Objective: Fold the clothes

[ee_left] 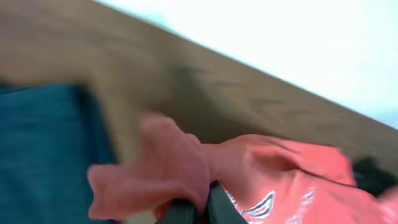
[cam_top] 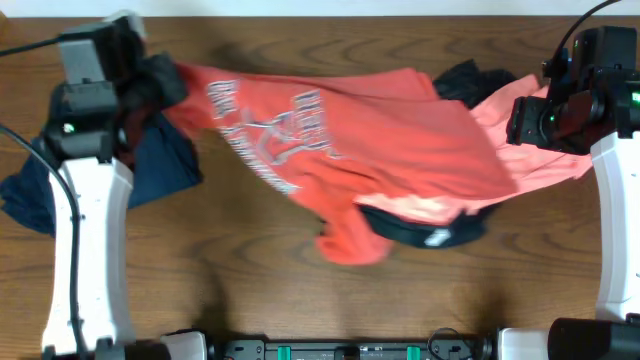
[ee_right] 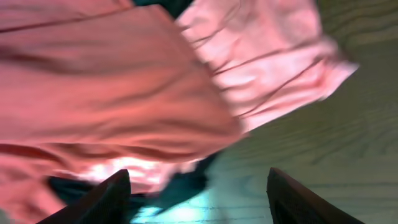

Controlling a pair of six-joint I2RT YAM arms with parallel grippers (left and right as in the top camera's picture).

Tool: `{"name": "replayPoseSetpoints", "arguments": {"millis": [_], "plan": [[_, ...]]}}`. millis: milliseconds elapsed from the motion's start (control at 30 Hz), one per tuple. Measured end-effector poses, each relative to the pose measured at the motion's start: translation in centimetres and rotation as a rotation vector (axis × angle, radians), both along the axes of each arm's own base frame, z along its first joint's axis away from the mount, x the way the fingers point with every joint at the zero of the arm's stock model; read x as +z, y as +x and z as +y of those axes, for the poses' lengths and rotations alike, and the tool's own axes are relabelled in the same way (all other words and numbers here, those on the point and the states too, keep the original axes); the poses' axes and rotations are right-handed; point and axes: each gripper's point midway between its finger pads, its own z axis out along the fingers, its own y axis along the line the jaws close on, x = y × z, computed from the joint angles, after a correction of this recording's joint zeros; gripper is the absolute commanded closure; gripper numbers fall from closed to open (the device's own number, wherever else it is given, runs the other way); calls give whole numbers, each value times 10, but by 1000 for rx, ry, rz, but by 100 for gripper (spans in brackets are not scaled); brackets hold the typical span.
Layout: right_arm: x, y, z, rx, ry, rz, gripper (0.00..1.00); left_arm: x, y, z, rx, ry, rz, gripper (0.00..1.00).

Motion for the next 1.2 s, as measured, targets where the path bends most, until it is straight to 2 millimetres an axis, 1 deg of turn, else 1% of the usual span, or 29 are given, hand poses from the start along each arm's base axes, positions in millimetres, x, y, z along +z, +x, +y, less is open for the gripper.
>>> {"name": "replayPoseSetpoints", "arguments": {"millis": [33, 67, 100, 133, 200, 233, 267, 333, 367, 467, 500, 600, 733, 800, 900, 967, 1000, 1033, 1067, 1100, 1133, 1167, 1200], "plan": [[-1, -1, 0, 0, 1, 6, 31, -11, 3, 11, 28, 7, 27, 94], [-1, -2, 0, 0, 1, 9, 31, -26, 7, 23, 58, 11, 64, 93], [-1, -3, 0, 0, 1, 13, 30, -40, 10, 33, 81, 11, 99, 86], [-1, -3, 0, 0, 1, 14, 28, -57, 11, 44, 107, 9, 142, 59], [-1, -4, 0, -2, 3, 16, 24, -83, 8, 57, 144, -8, 214, 27], [-2, -4, 0, -2, 3, 16, 23, -94, 3, 59, 151, -24, 252, 15], [-2, -4, 0, -3, 3, 16, 23, -100, -1, 58, 148, -41, 282, 9], [-2, -4, 0, -3, 3, 16, 25, -110, -11, 45, 120, -94, 340, 5], [-2, -4, 0, -3, 3, 17, 25, -113, -17, 36, 97, -123, 374, 4], [-5, -5, 0, -3, 4, 26, 27, -123, -39, -2, 12, -194, 485, 2], [-8, -6, 1, -3, 5, 31, 27, -129, -49, -18, -25, -210, 531, 2], [-16, -8, 1, -2, 7, 53, 23, -146, -73, -58, -122, -226, 636, 2], [-33, -10, 1, 4, 7, 76, 20, -180, -105, -105, -252, -211, 742, 2], [-41, -11, 1, 4, 8, 89, 20, -195, -116, -121, -301, -202, 764, 2], [-50, -13, 1, 4, 10, 103, 20, -217, -134, -140, -363, -183, 794, 3], [-54, -14, 2, 4, 10, 110, 21, -231, -143, -151, -403, -169, 792, 6], [-54, -14, 2, 4, 11, 110, 21, -238, -146, -157, -423, -161, 786, 11], [-54, -13, 1, 4, 10, 106, 21, -243, -148, -163, -441, -155, 774, 21], [-54, -12, 1, 5, 10, 103, 21, -248, -151, -168, -458, -150, 768, 36], [-54, -12, 1, 4, 10, 101, 22, -252, -154, -173, -478, -142, 762, 60], [-55, -12, 1, 4, 10, 102, 22, -256, -159, -178, -496, -136, 763, 81], [-55, -12, 1, 4, 10, 103, 23, -259, -163, -182, -511, -129, 766, 94], [-55, -12, 1, 4, 10, 103, 23, -261, -167, -183, -520, -124, 775, 94]]}}
